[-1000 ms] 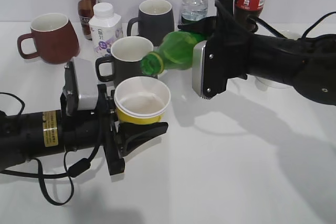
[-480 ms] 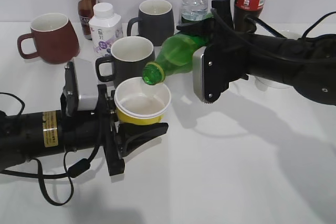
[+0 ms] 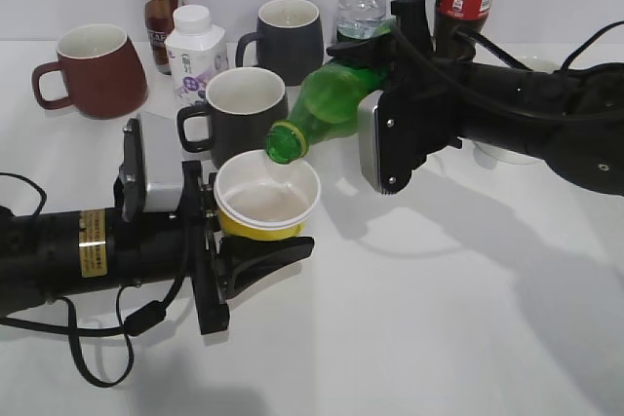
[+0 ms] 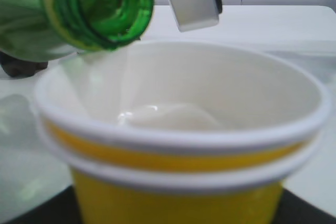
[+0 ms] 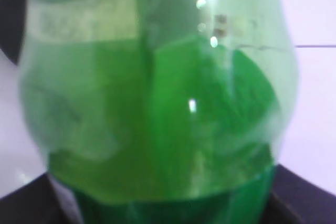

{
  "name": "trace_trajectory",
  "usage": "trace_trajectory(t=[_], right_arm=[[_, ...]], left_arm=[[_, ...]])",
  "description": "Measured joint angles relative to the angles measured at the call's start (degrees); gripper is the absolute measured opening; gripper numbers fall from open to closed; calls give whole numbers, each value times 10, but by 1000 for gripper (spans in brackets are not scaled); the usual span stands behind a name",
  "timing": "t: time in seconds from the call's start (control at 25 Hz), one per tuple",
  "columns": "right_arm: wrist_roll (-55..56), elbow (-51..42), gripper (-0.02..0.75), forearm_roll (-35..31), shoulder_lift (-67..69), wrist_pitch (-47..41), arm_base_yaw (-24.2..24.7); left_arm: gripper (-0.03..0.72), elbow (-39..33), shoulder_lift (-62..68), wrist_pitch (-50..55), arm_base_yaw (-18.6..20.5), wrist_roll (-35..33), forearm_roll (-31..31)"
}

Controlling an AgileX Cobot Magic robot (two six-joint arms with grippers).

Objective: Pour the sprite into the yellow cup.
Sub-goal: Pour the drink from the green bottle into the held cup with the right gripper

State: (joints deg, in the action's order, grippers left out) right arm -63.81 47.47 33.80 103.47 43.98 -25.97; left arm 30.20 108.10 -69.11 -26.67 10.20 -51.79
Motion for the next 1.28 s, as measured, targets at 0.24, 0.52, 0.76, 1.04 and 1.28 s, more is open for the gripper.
trace_trajectory(t=[0.24,0.52,0.76,1.04,1.28], right_arm=[[-15,0,428,0,0,7,0],[-31,0,428,0,0,21,0],[-38,0,428,-1,0,25,0],[-47,0,428,-1,0,26,0],[-49,0,428,-1,0,27,0]], left_arm=[[386,0,0,0,0,0,-1],[385,0,0,0,0,0,-1],[385,0,0,0,0,0,-1],[385,0,0,0,0,0,-1],[385,0,0,0,0,0,-2]])
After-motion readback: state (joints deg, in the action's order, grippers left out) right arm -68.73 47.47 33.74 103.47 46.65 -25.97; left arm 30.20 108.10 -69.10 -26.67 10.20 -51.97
